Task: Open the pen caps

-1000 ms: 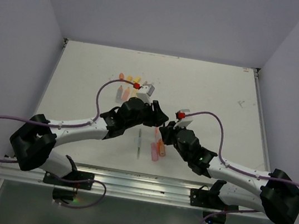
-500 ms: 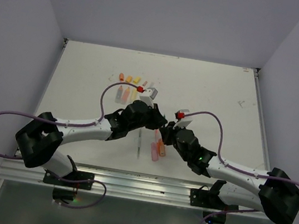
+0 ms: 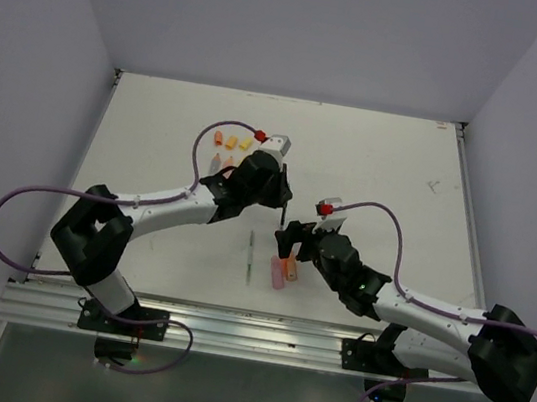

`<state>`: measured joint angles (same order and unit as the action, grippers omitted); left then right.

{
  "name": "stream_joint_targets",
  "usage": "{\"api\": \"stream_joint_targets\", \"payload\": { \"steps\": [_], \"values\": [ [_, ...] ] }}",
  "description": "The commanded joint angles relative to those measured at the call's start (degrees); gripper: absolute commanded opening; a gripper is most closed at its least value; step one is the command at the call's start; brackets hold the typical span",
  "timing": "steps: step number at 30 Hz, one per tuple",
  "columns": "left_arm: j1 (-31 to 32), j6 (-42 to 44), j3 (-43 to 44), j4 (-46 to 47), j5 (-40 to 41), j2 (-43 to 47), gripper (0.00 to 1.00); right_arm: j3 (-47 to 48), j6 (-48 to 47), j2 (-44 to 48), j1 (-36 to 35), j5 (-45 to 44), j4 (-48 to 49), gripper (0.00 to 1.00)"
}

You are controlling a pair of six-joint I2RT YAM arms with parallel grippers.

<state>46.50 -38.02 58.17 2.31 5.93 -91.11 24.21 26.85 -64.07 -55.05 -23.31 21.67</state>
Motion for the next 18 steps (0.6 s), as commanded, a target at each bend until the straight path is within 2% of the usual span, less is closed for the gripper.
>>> {"api": "stream_joint_targets", "payload": {
  "steps": [1, 8, 18],
  "values": [
    [-4.7, 8.4, 6.8, -10.5, 0.0, -3.8, 0.0, -0.6, -0.7, 1.6, 0.4, -2.4, 1.9, 0.89],
    [-11.7, 16.4, 21.4, -20.9, -0.6, -14.3, 0.0, -0.5, -0.1, 0.9, 0.6, -2.3, 1.8, 0.98],
    [-15.0, 21.6, 38.2, -29.3, -2.3, -29.7, 0.01, -0.7, -0.1, 0.8, 1.3, -3.8, 1.1, 0.98]
  ]
}}
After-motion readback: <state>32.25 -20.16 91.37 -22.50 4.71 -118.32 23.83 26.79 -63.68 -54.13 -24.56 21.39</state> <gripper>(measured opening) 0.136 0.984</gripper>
